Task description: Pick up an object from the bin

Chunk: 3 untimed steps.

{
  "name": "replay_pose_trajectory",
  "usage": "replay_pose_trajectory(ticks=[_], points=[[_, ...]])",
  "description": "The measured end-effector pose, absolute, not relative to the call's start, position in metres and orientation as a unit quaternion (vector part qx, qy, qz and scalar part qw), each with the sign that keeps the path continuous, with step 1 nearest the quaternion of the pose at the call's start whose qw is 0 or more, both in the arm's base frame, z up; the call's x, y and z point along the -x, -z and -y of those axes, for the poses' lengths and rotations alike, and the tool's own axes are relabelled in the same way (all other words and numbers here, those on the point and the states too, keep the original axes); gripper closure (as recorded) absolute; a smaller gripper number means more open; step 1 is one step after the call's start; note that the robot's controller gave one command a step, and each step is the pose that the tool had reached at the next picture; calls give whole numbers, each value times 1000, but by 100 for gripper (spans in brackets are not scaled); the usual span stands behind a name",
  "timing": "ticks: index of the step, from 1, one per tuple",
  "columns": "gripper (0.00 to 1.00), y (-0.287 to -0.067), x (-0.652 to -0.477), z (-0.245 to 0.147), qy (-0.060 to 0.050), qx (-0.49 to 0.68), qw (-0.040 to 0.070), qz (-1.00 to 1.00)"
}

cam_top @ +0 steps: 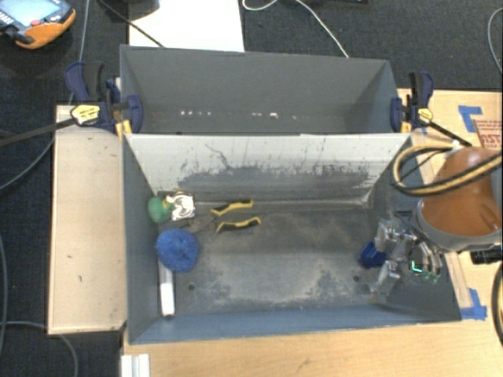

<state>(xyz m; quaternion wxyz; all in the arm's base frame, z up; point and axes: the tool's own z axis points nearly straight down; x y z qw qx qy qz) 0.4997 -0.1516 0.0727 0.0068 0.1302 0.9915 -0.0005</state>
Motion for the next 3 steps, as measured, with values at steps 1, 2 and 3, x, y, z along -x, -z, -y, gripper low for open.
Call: replay_pose_trajectory(ticks=[1, 2, 3], points=[[0, -73, -488, 139, 2, -123, 13, -992], [100, -71, -486, 138, 1, -122, 9, -993], [100, -125, -535, 125, 0, -192, 14, -981]])
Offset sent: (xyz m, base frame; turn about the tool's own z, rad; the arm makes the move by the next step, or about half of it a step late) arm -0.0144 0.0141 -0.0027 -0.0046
